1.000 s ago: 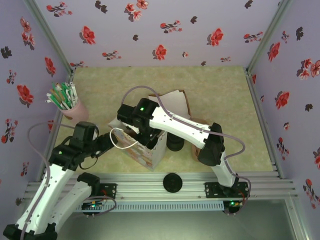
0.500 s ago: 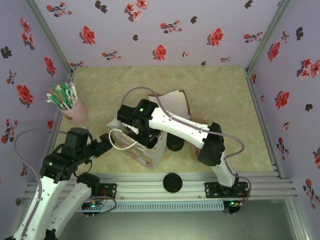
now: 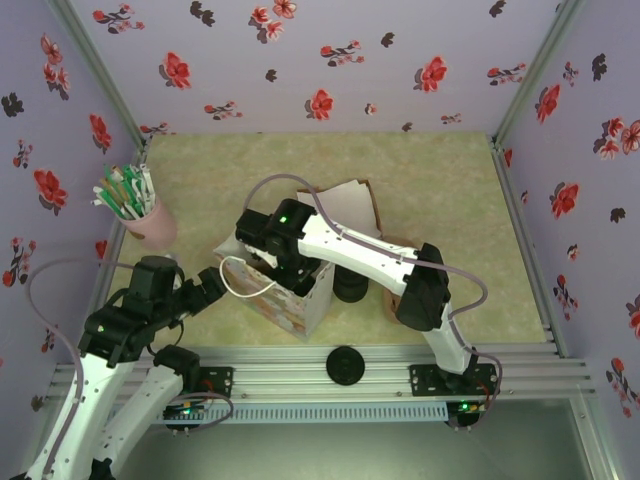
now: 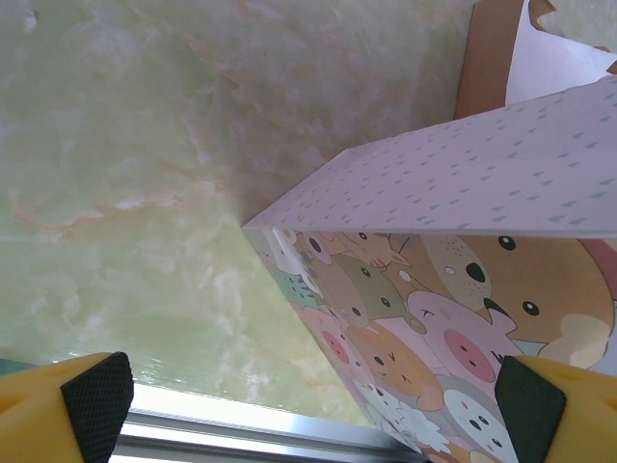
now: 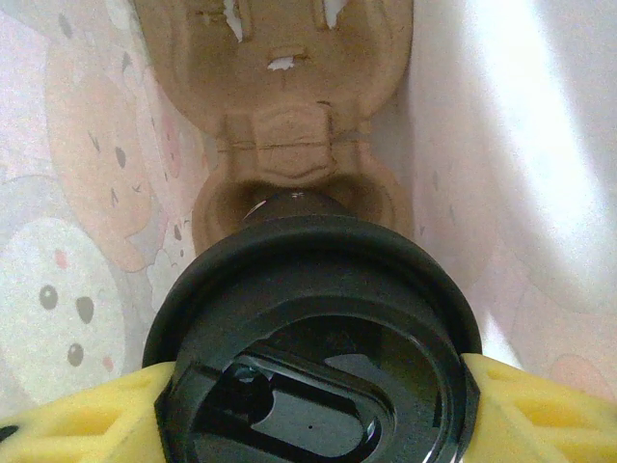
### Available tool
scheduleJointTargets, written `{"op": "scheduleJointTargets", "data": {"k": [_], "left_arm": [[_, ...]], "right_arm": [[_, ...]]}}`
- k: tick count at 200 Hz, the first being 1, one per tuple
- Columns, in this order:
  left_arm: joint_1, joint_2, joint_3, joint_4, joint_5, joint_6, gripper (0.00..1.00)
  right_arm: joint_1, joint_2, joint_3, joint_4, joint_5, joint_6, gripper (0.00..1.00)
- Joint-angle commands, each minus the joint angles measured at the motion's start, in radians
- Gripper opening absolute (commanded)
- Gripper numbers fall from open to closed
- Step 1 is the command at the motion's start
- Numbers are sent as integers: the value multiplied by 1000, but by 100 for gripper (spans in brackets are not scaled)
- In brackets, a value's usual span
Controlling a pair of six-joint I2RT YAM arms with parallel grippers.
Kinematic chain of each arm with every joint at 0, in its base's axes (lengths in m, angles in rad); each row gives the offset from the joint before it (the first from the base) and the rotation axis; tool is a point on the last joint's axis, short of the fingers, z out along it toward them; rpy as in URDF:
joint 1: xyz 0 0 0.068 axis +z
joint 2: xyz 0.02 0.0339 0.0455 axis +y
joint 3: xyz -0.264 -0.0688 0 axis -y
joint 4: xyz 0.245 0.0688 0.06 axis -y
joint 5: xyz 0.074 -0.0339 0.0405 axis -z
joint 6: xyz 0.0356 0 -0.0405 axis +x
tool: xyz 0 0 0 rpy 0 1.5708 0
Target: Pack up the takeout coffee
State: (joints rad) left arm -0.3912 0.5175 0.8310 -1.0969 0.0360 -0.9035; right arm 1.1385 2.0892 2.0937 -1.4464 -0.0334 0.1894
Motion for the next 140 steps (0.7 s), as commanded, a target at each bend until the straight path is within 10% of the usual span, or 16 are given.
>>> {"op": "scheduleJointTargets", "data": {"k": [1, 140], "left_arm": [[-5, -10, -1, -10, -19, 15, 99], [-6, -5, -8, 0, -20, 15, 99]], "right_arm": [[-9, -6, -22, 33, 10, -16, 61], [-10, -16, -56, 62, 3, -11, 62]]}}
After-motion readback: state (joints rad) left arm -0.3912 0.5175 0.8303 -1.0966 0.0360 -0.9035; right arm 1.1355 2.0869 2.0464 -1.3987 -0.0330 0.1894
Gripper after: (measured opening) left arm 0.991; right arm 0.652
